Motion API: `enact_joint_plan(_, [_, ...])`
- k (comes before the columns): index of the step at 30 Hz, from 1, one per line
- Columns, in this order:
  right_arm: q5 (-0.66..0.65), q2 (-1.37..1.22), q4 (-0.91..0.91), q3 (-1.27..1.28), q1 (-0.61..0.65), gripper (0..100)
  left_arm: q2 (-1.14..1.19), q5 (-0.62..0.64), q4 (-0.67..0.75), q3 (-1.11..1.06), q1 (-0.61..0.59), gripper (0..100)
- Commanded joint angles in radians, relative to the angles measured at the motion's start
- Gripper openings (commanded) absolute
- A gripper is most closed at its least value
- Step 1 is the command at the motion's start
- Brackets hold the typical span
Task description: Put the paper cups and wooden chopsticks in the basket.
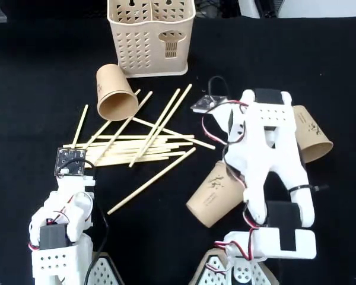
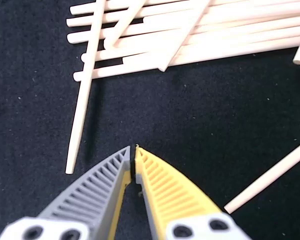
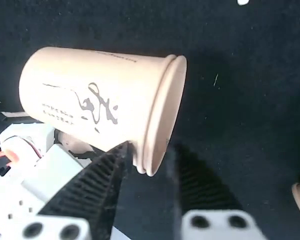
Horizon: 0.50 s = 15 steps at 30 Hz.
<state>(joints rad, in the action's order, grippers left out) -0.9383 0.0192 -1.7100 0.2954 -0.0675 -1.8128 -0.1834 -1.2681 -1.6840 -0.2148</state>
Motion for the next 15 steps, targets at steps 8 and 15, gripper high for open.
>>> enact_joint_plan(8, [-0.023, 0.05, -0.051, -0.188, -0.123, 1.2, -0.006, 0.006, -0.003, -0.015, 0.005, 3])
enact_joint_plan(15, [0.026, 0.259, -0.035, -0.193, -0.126, 1.2, -0.006, 0.006, -0.003, -0.015, 0.005, 3])
